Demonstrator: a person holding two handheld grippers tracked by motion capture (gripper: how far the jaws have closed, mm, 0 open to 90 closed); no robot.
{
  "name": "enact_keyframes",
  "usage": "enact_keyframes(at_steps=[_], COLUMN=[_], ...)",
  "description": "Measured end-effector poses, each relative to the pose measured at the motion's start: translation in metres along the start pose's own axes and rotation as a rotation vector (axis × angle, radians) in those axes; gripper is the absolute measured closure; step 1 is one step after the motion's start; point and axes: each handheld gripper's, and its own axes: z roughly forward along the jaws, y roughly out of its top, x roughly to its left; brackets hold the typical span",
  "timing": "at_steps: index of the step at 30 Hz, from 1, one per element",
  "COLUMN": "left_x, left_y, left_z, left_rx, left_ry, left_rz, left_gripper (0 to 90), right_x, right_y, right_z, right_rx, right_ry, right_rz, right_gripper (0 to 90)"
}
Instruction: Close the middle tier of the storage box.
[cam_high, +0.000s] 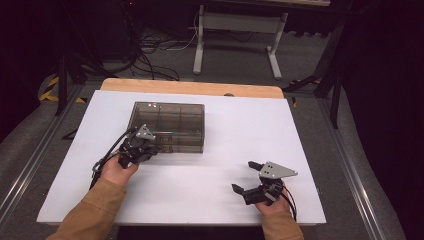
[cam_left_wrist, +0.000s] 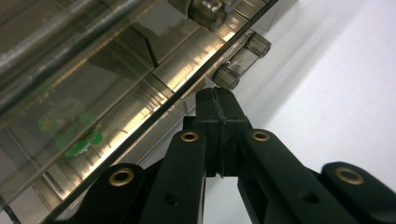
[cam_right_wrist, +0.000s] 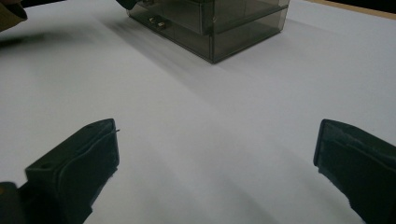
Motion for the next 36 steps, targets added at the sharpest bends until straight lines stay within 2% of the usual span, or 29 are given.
enact_keyframes(at_steps=[17,18,22,31,33,36], left_x=[0.0049,0.0048,0.0065,0.0059,0.0071,0.0078], left_y=[0.0033,0.0034,0.0037,0.0038,0.0034,0.0024], left_z=[0.0052,0.0064,0.0064,0.0061,0.0050,0.0040], left_rx=[-0.003,-0.012,-0.007,-0.004,0.009,0.007], left_ry=[0.012,0.011,0.009,0.011,-0.002,-0.018], left_rz=[-0.029,-0.042,-0.017,-0.018,-0.008,-0.014], left_gripper=[89.9,89.9,89.8,88.5,86.9,84.8], right_x=[-0.0001,-0.0001,-0.0002,-0.0001,-0.0001,-0.0001], right_y=[0.0000,0.0000,0.0000,0.0000,0.0000,0.0000], right_z=[-0.0001,-0.0001,-0.0002,0.0000,-0.0001,0.0000], right_rx=[0.000,-0.001,-0.001,0.000,0.000,0.000], right_ry=[0.000,0.000,0.000,-0.001,-0.001,0.000], right_rz=[0.001,0.000,0.001,0.000,0.000,0.000], right_gripper=[0.3,0.3,0.3,0.3,0.3,0.3])
